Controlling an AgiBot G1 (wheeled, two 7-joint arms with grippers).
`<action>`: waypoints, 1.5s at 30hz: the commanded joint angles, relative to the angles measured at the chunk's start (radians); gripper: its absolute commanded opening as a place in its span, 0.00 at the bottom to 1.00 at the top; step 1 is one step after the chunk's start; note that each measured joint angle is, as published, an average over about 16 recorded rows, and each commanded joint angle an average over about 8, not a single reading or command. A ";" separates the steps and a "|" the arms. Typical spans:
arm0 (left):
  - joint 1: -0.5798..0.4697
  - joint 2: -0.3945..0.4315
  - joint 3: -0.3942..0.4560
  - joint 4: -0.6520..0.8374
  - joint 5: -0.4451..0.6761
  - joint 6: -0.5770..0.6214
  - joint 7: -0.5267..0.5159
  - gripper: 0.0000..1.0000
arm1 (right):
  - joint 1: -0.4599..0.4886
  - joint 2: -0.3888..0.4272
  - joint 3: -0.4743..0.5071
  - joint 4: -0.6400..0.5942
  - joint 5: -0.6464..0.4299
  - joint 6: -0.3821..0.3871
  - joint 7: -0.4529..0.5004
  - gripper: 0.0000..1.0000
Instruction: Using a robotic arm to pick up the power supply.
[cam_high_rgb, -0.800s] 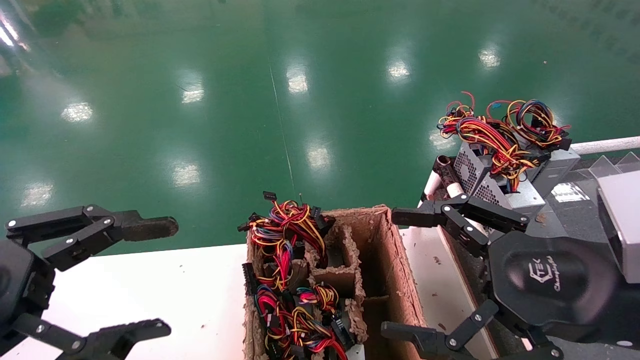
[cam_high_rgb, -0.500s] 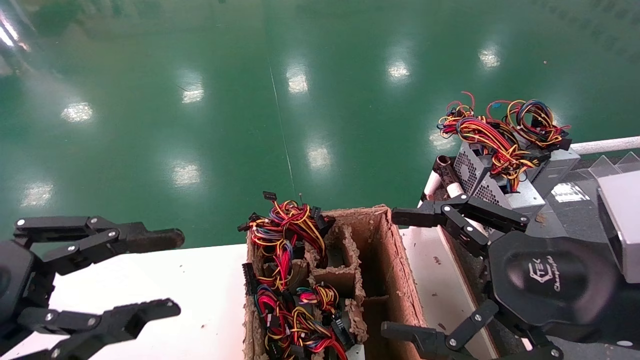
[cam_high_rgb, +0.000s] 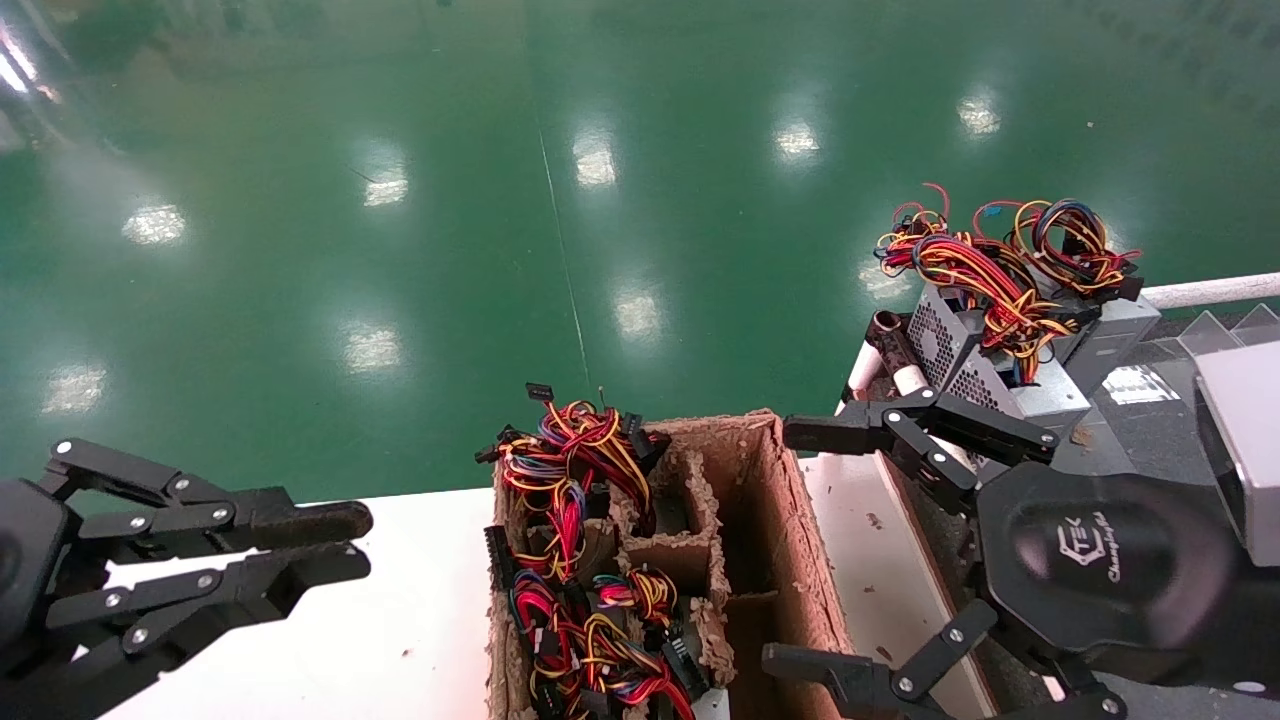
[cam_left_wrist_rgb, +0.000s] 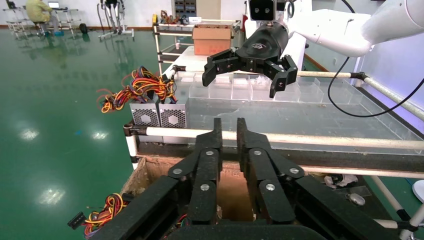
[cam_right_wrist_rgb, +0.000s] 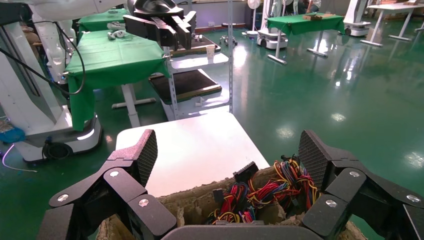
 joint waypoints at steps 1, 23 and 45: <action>0.000 0.000 0.000 0.000 0.000 0.000 0.000 0.00 | 0.000 0.000 0.000 0.000 0.000 0.000 0.000 1.00; -0.001 0.000 0.001 0.001 0.000 0.000 0.000 1.00 | -0.004 -0.010 -0.026 0.014 -0.058 0.023 0.001 1.00; -0.001 0.000 0.002 0.001 -0.001 0.000 0.001 1.00 | 0.027 -0.197 -0.243 0.018 -0.418 0.127 0.078 1.00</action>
